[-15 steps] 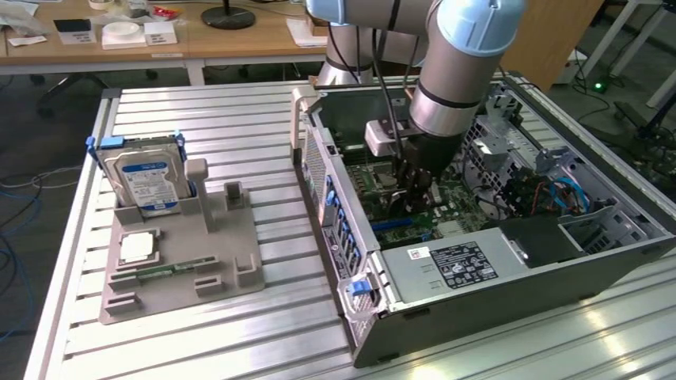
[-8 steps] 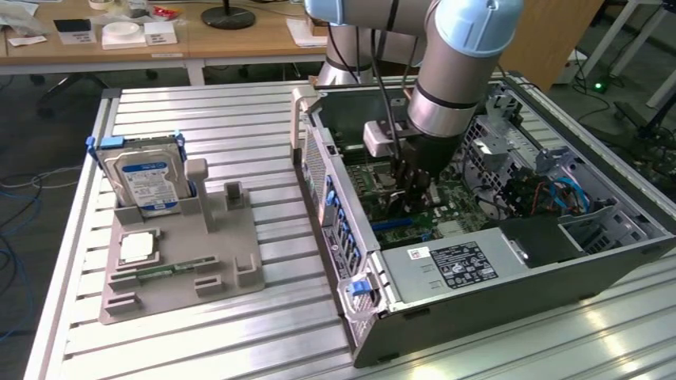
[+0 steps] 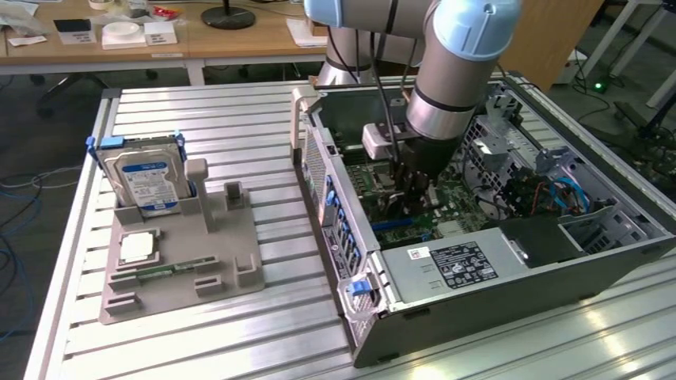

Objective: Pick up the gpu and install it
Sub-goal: 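Insert the gpu into the slot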

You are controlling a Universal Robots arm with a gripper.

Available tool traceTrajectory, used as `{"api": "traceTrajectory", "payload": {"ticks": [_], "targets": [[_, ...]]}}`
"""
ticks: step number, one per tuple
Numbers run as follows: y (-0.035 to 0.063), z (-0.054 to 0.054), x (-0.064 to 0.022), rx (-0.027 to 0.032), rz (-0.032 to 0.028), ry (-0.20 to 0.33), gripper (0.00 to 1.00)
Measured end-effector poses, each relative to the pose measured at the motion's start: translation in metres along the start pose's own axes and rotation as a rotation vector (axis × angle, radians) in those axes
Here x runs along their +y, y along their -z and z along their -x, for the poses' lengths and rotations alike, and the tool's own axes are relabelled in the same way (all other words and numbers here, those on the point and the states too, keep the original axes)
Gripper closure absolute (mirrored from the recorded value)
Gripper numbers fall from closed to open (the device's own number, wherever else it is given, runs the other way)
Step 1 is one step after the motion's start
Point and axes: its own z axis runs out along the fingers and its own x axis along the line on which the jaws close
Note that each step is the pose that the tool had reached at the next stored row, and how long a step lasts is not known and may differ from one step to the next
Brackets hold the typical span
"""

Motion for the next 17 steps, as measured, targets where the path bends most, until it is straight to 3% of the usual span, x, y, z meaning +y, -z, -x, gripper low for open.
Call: {"api": "traceTrajectory", "payload": {"ticks": [17], "targets": [[-0.0068,-0.0001,0.0007,-0.0012,0.0,0.0,0.72]]}}
